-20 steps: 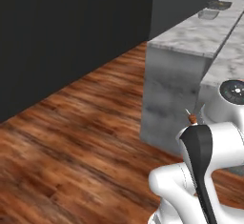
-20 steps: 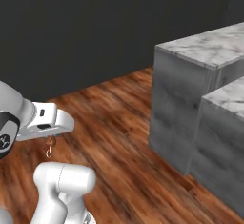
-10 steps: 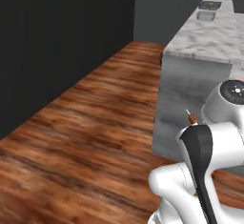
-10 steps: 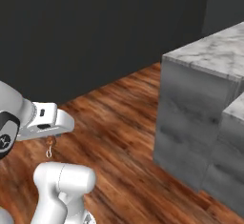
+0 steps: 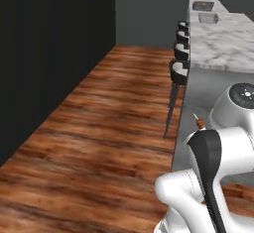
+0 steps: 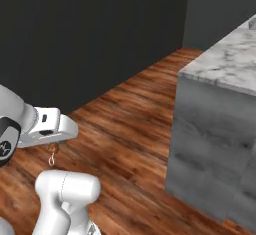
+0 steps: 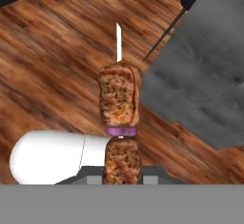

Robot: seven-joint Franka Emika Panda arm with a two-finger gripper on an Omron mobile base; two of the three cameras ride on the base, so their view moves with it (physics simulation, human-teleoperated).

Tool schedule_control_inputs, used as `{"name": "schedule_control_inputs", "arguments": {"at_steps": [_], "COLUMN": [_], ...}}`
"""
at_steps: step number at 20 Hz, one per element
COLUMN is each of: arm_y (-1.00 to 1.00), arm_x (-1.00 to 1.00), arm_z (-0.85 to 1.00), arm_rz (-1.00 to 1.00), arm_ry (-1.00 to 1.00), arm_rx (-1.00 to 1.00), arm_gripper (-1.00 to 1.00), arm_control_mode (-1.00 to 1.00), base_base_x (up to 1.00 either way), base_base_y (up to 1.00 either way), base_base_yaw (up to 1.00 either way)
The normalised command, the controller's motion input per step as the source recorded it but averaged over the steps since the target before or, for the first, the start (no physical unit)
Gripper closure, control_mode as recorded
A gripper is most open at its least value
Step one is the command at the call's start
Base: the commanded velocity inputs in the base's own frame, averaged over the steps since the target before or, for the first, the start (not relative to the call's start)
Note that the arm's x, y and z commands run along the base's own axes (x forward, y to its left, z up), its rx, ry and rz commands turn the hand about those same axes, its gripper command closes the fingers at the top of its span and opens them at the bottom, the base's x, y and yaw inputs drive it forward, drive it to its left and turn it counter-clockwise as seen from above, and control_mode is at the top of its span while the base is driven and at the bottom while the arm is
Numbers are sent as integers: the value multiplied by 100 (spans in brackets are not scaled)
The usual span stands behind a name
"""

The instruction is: Place the cold items (squash and broccoli) from the fridge in one tupperware on the dining counter. Place the warm items (kebab skewer and hot dog) in the stove area in another tupperware.

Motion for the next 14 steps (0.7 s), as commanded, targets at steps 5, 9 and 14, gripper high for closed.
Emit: {"name": "schedule_control_inputs", "arguments": {"at_steps": [5,9,14], "arm_y": [0,0,0], "arm_x": [0,0,0], "arm_z": [0,0,0], "arm_rz": [0,0,0], "arm_ry": [0,0,0], "arm_rx": [0,0,0], "arm_gripper": [100,100,100], "arm_control_mode": [100,100,100], "base_base_x": [100,100,100], "base_base_y": [64,63,63], "base_base_yaw": [-33,-32,-32]}}
